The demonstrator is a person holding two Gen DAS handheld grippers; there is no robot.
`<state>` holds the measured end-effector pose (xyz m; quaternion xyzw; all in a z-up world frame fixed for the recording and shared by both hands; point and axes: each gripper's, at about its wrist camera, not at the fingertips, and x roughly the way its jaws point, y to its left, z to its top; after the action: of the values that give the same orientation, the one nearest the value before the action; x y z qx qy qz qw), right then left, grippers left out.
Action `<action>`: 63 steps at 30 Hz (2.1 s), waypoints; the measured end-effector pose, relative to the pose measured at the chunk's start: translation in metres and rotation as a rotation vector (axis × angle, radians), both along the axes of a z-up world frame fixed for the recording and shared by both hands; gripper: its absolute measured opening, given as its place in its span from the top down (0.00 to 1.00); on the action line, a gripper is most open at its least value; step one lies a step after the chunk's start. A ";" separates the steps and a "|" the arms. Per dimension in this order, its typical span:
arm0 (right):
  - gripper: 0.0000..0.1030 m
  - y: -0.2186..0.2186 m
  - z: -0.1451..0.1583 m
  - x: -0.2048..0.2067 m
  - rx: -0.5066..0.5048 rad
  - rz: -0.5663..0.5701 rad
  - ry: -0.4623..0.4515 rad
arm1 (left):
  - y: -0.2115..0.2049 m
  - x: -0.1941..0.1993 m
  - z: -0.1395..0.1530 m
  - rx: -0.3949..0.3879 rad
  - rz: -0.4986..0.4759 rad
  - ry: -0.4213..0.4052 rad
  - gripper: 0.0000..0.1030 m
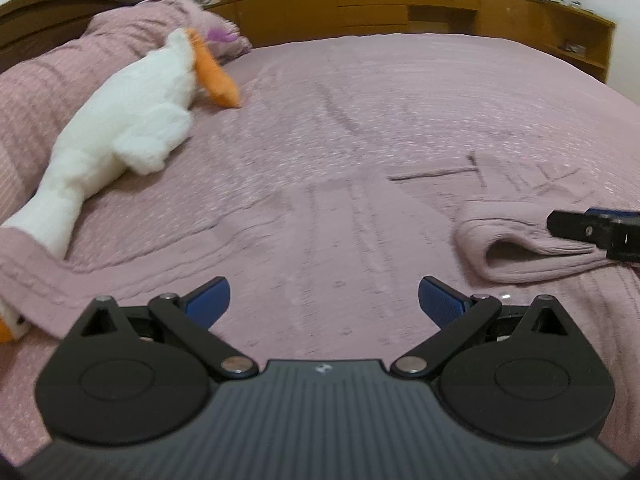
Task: Fold small clothes
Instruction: 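Grasp the other sleeve cuff with the left gripper, then lay the held sleeve across the cardigan body with the left gripper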
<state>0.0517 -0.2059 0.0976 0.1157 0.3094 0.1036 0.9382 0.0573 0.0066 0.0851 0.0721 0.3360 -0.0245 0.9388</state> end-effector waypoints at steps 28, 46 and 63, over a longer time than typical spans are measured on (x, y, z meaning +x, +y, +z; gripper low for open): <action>0.23 -0.123 -0.029 -0.016 -0.035 -0.435 0.007 | -0.177 0.046 -0.043 -0.022 -0.400 0.024 0.01; 0.23 -0.128 -0.036 -0.010 -0.010 -0.415 0.072 | -0.198 0.069 -0.063 -0.067 -0.470 0.133 0.64; 0.23 -0.128 -0.040 -0.006 -0.009 -0.400 0.058 | -0.106 0.071 0.010 -0.158 -0.220 -0.077 0.86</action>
<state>0.0454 -0.3340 0.0580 0.1738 0.3073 -0.0897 0.9313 0.1288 -0.0993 0.0950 0.0355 0.2866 -0.1510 0.9454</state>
